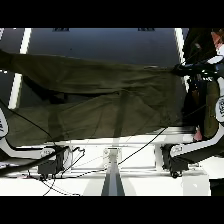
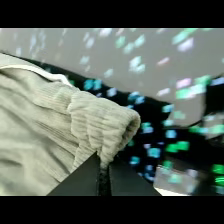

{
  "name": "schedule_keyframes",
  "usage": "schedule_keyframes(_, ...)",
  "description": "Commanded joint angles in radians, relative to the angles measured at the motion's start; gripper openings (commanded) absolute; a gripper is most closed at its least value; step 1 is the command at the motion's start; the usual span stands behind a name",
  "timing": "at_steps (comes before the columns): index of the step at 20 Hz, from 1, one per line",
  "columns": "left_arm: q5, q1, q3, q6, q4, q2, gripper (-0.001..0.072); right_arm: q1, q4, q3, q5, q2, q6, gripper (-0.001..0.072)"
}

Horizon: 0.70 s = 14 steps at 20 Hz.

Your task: Fold the clothes and pants, and hang the long-sleeved shirts on hangers.

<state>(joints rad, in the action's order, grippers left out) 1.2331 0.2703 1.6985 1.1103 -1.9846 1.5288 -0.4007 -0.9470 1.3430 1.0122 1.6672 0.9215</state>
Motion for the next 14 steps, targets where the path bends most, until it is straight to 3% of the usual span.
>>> schedule_keyframes(1,0.16,0.052,0.001,-0.157,0.195,-0.014,0.002,-0.037,-0.04,0.005,-0.086,-0.089,0.005,0.0021)
schedule_keyframes(3,0.174,0.083,0.001,-0.327,0.376,-0.008,0.002,-0.042,-0.04,0.005,-0.097,-0.105,0.005,0.0021)
schedule_keyframes(5,0.158,0.078,0.001,-0.394,0.383,0.006,0.002,-0.035,-0.04,0.004,-0.1,-0.106,0.005,0.0021)
schedule_keyframes(10,0.002,0.073,0.001,-0.393,0.381,0.152,0.0021,-0.027,-0.022,0.004,-0.186,-0.101,0.006,0.0022)
schedule_keyframes(12,-0.129,0.06,0.001,-0.384,0.381,0.212,0.0021,-0.027,-0.02,0.005,-0.223,-0.101,0.006,0.0021)
schedule_keyframes(14,-0.289,0.051,0.001,-0.305,0.381,0.254,0.0021,-0.027,-0.011,0.004,-0.246,-0.101,0.008,0.0022)
